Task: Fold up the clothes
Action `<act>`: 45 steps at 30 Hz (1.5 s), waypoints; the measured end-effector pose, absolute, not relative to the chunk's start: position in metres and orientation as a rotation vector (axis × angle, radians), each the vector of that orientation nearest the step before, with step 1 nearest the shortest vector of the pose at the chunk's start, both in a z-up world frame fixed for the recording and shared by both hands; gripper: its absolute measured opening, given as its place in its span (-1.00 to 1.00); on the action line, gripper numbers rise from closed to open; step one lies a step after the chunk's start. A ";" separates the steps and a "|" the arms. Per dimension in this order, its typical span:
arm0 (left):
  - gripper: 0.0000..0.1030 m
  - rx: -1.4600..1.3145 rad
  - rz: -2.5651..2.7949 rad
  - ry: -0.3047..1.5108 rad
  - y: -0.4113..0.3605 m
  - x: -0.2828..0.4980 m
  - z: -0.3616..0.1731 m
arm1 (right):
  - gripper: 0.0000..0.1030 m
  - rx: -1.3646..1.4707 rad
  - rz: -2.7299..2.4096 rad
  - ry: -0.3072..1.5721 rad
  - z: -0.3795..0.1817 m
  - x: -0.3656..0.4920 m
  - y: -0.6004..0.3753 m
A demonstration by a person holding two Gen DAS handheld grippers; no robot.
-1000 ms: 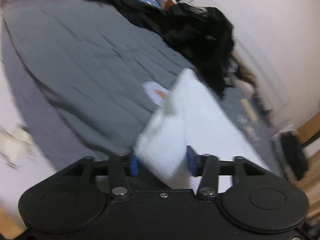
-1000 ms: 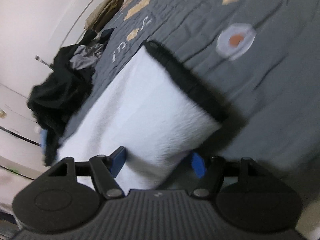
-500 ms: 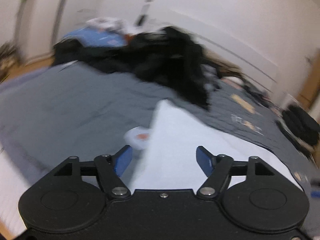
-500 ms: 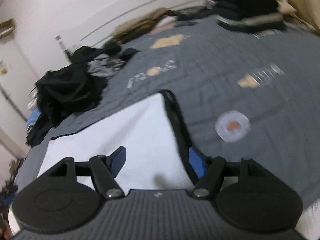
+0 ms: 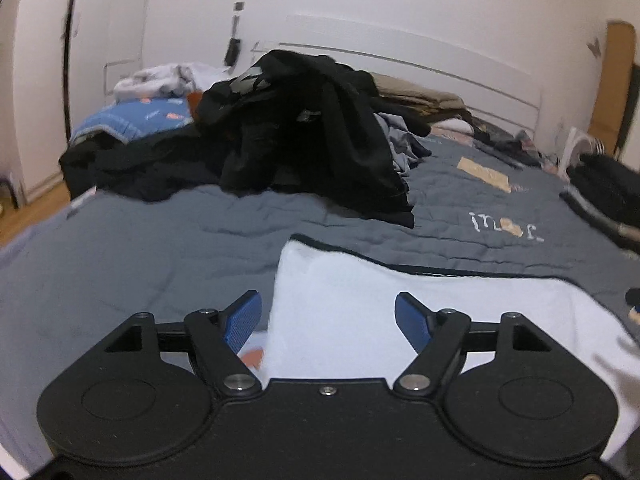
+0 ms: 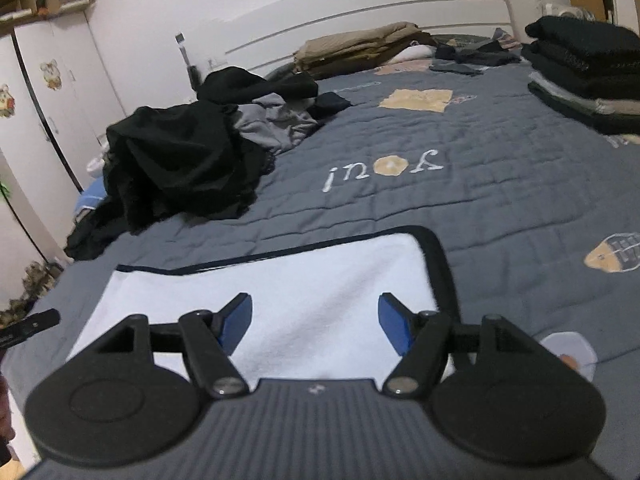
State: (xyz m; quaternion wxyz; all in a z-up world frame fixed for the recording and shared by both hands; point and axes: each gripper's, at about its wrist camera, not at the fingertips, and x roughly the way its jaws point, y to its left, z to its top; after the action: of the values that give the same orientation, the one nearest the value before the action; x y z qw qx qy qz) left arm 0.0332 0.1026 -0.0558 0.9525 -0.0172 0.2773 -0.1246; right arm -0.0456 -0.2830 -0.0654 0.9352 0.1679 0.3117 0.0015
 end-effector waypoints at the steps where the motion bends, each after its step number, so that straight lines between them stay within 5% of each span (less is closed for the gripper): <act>1: 0.41 -0.037 -0.257 0.561 0.103 0.033 -0.057 | 0.33 0.353 0.001 0.636 -0.068 -0.046 -0.284; 7: 0.23 -0.046 -0.263 0.597 0.106 0.049 -0.069 | 0.33 0.327 -0.034 0.626 -0.077 -0.045 -0.284; 9: -0.20 -0.066 -0.264 0.627 0.109 0.059 -0.075 | 0.33 0.331 -0.047 0.625 -0.078 -0.043 -0.284; 11: -0.35 -0.074 -0.262 0.638 0.110 0.068 -0.078 | 0.33 0.354 -0.040 0.623 -0.077 -0.043 -0.286; 27: -0.12 -0.120 -0.190 0.705 0.113 0.123 -0.104 | 0.33 0.298 -0.002 0.644 -0.091 -0.025 -0.275; 36: -0.14 -0.171 -0.202 0.762 0.107 0.140 -0.118 | 0.34 0.330 0.010 0.659 -0.094 -0.025 -0.278; 41: -0.80 -0.190 -0.190 0.728 0.106 0.141 -0.119 | 0.34 0.348 0.005 0.670 -0.097 -0.025 -0.280; 45: -0.93 -0.238 -0.139 0.567 0.116 0.133 -0.098 | 0.34 0.356 0.002 0.661 -0.096 -0.027 -0.282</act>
State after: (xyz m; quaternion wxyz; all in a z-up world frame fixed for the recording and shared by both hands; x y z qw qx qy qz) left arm 0.1331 0.1164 -0.0983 0.9507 -0.1172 0.2790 -0.0684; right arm -0.0271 -0.2824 -0.0957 0.9304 0.1738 0.3228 0.0008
